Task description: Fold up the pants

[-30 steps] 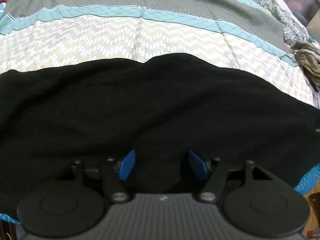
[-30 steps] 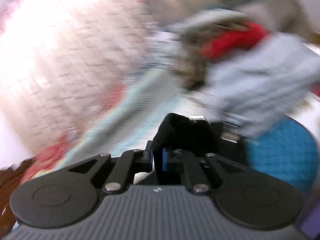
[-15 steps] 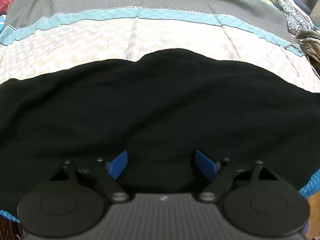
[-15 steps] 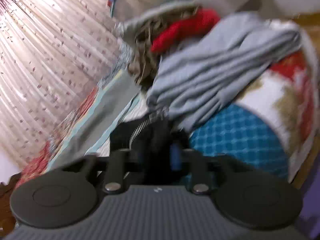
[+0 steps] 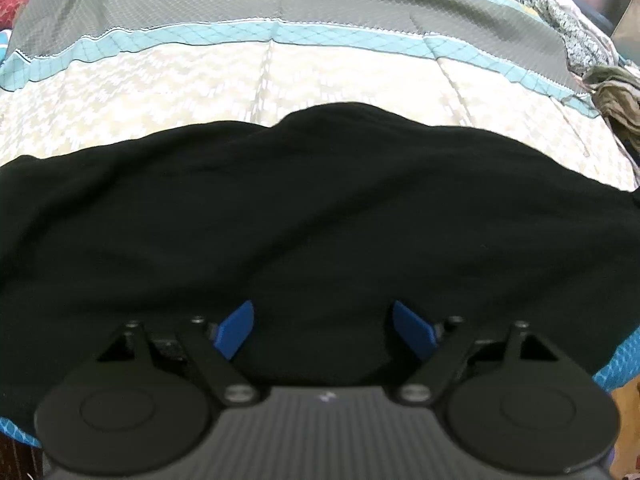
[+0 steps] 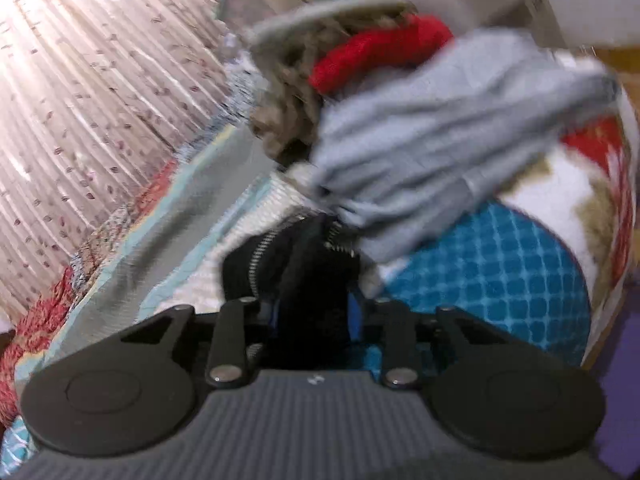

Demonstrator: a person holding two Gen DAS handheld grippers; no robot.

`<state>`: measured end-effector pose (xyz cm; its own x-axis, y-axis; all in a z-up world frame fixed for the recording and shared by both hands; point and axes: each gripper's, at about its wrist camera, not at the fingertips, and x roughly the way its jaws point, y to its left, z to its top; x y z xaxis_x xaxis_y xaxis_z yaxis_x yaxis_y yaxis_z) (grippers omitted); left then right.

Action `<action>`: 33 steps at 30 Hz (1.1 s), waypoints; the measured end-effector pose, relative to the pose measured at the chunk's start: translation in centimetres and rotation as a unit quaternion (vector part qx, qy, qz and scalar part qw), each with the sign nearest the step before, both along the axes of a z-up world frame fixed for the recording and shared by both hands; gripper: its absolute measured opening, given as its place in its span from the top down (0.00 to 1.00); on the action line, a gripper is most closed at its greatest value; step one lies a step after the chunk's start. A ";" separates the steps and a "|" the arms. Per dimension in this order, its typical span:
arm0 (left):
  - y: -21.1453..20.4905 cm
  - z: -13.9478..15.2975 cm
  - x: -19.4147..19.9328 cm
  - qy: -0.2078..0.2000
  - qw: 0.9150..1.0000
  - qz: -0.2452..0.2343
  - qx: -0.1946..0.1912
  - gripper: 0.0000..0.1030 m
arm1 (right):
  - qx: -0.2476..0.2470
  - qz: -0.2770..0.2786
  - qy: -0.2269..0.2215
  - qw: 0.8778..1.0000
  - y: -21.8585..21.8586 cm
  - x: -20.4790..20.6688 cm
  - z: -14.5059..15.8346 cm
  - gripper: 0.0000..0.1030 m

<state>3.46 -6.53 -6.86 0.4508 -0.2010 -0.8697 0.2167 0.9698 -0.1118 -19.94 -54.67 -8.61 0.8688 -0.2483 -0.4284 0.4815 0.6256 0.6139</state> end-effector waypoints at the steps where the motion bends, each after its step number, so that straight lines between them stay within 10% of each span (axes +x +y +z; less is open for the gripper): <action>1: 0.2 0.1 -0.1 -0.003 1.000 0.001 -0.004 0.27 | -0.016 0.005 -0.008 1.000 1.0 -0.2 1.1 0.78; 10: 2.7 1.1 -0.9 -0.018 0.998 0.018 -0.051 0.28 | -0.098 0.239 -0.045 0.965 14.3 4.0 6.1 0.89; 16: 5.2 1.1 -1.5 -0.020 0.997 0.036 -0.072 0.28 | -0.143 0.349 0.088 0.922 23.5 8.6 0.7 0.83; 19: 5.9 1.1 -1.5 -0.020 0.996 0.040 -0.082 0.28 | -0.148 0.342 0.088 0.924 22.3 7.5 1.0 0.71; 26: 5.3 0.8 -1.2 -0.015 0.995 0.036 -0.090 0.27 | -0.138 0.134 0.013 0.981 10.2 1.4 5.0 0.44; 33: 4.4 0.7 -1.2 -0.012 0.996 0.028 -0.082 0.26 | -0.232 0.147 0.097 0.957 7.4 5.3 3.8 0.42</action>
<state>2.25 -2.13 -6.13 0.4861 -0.3140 -0.8155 0.1671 0.9494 -0.2660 -14.62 -47.27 -4.79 0.8454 -0.2078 -0.4920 0.3195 0.9350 0.1542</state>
